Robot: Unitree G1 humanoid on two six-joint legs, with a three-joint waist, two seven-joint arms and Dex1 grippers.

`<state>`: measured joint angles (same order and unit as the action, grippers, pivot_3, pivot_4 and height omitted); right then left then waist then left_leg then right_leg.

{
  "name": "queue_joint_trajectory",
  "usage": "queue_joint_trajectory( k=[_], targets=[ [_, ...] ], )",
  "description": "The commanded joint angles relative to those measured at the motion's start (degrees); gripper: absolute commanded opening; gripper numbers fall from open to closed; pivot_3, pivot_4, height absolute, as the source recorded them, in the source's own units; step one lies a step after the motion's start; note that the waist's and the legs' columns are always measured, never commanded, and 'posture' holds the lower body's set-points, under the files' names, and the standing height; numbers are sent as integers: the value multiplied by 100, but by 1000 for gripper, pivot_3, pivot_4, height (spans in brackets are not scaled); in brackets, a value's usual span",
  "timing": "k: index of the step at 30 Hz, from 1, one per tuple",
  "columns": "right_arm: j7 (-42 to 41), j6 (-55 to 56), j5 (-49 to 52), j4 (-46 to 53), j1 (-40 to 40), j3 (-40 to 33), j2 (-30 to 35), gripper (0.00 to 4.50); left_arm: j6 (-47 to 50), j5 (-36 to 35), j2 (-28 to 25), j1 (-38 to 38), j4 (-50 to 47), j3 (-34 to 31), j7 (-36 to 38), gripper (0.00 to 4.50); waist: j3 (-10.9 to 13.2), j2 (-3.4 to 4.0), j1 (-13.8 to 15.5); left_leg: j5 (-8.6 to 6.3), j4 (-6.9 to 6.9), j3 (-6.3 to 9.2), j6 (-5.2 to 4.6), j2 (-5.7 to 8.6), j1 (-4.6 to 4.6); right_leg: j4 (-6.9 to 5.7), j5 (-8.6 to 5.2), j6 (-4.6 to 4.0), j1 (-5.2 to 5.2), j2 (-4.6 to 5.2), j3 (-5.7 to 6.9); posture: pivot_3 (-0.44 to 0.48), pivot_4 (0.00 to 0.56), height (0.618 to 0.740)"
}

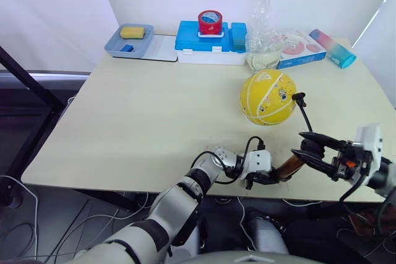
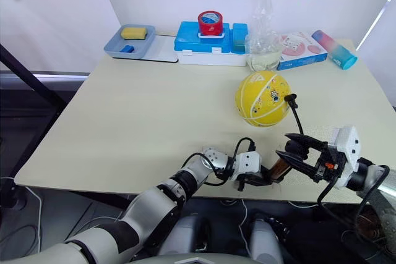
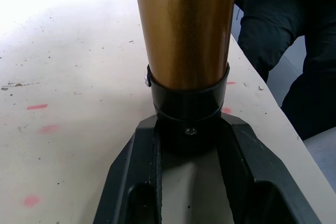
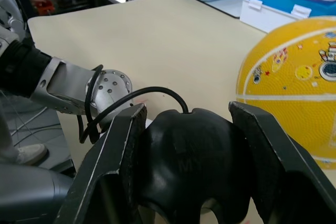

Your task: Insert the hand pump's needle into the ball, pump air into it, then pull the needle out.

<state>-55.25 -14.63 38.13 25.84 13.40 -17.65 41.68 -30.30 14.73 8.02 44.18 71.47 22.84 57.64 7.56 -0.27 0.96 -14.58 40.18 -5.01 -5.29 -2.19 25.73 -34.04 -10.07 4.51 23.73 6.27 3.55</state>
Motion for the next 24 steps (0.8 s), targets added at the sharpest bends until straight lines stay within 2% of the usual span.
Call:
queue_joint_trajectory(
  k=[1, 10, 16, 21, 24],
  targets=[
    [-43, -157, 181, 26, 30, -273, 89, 2011, 109, 158, 122, -193, 177, 108, 70, 1005, 0, 1, 3, 0, 0, 0, 1, 0, 0, 0, 0, 0, 0, 0, 0, 0, 150, 739],
    [38, -1331, 2035, 504, -230, -2131, 1003, 2011, 118, 160, 113, -187, 190, 119, 79, 1005, 8, 7, 7, -5, 0, 0, 9, 1, 7, 1, 0, -1, 5, 3, 0, 0, 150, 739],
    [336, -2143, 3163, 512, -609, -3004, 1601, 2011, 118, 161, 110, -176, 195, 126, 91, 1005, 12, 10, 4, -6, 0, -2, 11, 2, 8, 2, 0, 0, 6, 5, -1, 0, 150, 739],
    [504, -2498, 3553, 618, -737, -3080, 1696, 2011, 117, 158, 104, -167, 197, 126, 92, 1005, 16, 4, 5, -6, 0, -2, 11, 2, 11, 2, 0, -1, 7, 5, -1, 0, 150, 739],
    [397, -2324, 2785, 927, -311, -2399, 1357, 2011, 125, 155, 105, -162, 198, 122, 89, 1005, 14, -1, 9, -4, 0, -2, 6, 2, 12, 4, 0, -1, 8, 5, -2, 0, 150, 739]
  ],
)
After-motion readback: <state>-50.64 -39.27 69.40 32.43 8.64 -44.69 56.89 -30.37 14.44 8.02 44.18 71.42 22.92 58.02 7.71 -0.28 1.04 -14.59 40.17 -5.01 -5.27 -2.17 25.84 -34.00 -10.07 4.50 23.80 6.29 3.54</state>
